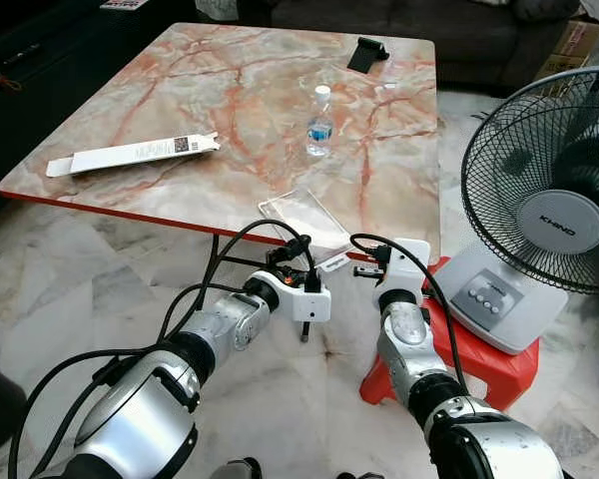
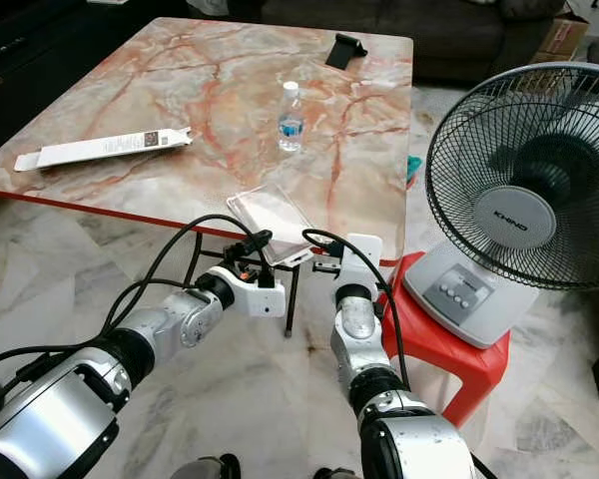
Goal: Picking trash to rubbish bin
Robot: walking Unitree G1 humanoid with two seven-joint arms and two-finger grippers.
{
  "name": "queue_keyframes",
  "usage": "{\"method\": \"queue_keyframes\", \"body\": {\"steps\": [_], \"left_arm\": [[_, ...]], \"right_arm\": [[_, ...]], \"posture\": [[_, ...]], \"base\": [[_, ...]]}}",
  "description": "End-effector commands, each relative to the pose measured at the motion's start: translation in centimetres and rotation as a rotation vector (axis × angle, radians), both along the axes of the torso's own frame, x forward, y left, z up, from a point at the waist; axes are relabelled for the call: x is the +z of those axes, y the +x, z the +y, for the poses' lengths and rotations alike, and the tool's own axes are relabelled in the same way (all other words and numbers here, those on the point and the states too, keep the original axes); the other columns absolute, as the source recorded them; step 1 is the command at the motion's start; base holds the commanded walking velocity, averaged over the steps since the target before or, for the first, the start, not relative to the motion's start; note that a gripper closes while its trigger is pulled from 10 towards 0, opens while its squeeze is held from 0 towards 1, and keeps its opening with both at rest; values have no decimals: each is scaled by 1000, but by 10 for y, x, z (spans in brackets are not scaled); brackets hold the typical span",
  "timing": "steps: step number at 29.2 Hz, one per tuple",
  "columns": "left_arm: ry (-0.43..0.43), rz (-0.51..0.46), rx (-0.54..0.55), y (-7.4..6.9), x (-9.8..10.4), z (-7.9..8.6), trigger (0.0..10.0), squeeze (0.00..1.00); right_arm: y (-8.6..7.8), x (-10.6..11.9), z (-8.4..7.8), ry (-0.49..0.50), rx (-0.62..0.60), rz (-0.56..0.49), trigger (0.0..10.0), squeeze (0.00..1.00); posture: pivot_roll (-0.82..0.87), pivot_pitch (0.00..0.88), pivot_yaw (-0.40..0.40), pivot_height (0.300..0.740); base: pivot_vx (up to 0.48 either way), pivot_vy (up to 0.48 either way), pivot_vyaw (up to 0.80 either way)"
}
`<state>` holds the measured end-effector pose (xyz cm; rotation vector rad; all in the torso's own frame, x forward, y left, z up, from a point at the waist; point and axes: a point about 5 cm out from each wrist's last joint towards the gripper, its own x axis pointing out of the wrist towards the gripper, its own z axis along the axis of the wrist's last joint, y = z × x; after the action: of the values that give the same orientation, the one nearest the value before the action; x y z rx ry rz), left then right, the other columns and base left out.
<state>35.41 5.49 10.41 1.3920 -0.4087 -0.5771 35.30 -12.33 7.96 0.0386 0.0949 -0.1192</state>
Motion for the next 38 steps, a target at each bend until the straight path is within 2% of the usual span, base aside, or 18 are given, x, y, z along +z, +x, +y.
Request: {"method": "queue_keyframes", "body": {"steps": [1, 14, 26, 31, 38], "left_arm": [[19, -7, -9, 1, 1, -1, 0, 0], [19, 6, -4, 0, -3, 0, 0, 0], [-24, -25, 33, 2, 0, 4, 0, 0], [-144, -201, 101, 14, 27, 17, 0, 0], [-271, -393, 115, 19, 57, 28, 0, 0]], "right_arm": [[-1, -1, -1, 7, -13, -5, 10000, 0], [-2, -3, -2, 4, -14, 2, 10000, 0], [-2, -1, 0, -7, 0, -8, 10000, 0], [0, 3, 2, -11, 8, -32, 10000, 0], [2, 8, 5, -15, 20, -50, 10000, 0]], "posture": [[104, 119, 30, 740], [103, 118, 32, 740], [104, 110, 29, 740], [107, 101, 27, 740], [110, 89, 25, 740]], "base": [[0, 0, 0], [0, 0, 0], [0, 0, 0], [0, 0, 0], [0, 0, 0]]}}
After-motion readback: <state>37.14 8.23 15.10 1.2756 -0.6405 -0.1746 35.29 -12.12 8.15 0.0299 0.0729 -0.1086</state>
